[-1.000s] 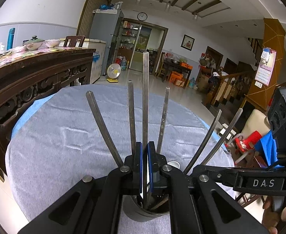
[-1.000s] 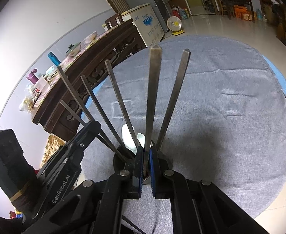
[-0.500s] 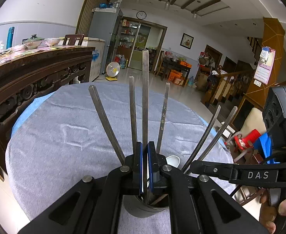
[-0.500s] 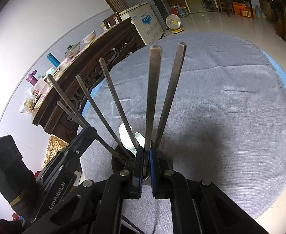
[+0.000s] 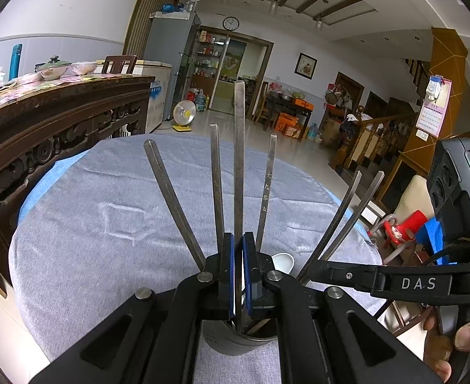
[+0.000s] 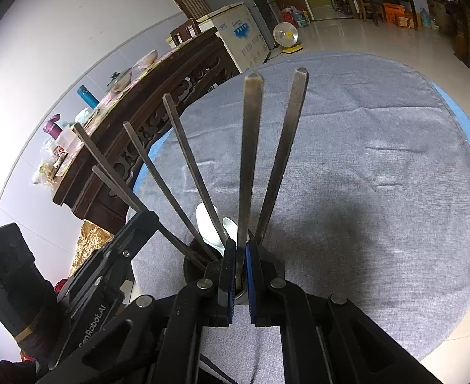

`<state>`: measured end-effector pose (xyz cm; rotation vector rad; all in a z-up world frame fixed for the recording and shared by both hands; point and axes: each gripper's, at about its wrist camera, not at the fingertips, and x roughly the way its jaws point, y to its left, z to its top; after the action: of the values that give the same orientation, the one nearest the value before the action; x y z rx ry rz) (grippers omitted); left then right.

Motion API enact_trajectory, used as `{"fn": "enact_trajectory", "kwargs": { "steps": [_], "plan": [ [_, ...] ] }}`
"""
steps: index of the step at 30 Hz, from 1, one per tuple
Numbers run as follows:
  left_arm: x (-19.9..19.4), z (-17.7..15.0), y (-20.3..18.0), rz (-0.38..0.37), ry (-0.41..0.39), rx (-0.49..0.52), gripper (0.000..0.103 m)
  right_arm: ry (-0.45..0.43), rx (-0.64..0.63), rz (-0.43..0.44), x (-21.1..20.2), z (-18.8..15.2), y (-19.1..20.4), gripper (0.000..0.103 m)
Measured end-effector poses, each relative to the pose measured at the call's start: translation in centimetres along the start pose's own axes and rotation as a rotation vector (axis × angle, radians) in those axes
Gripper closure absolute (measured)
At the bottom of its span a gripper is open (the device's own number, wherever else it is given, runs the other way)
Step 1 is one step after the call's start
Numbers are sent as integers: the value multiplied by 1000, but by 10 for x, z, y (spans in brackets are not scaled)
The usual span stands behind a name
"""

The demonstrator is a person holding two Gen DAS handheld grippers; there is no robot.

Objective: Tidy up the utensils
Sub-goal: 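Lower both chopsticks into the black holder among the other utensils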

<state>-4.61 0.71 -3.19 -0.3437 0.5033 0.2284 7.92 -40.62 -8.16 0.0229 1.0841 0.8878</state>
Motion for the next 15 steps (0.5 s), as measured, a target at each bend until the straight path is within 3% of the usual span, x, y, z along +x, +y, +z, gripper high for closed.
{"fn": "enact_trajectory", "kwargs": {
  "steps": [15],
  "plan": [
    [0, 2, 3, 6, 11, -9, 98, 10, 8, 6, 2, 3, -1, 96]
  ]
}}
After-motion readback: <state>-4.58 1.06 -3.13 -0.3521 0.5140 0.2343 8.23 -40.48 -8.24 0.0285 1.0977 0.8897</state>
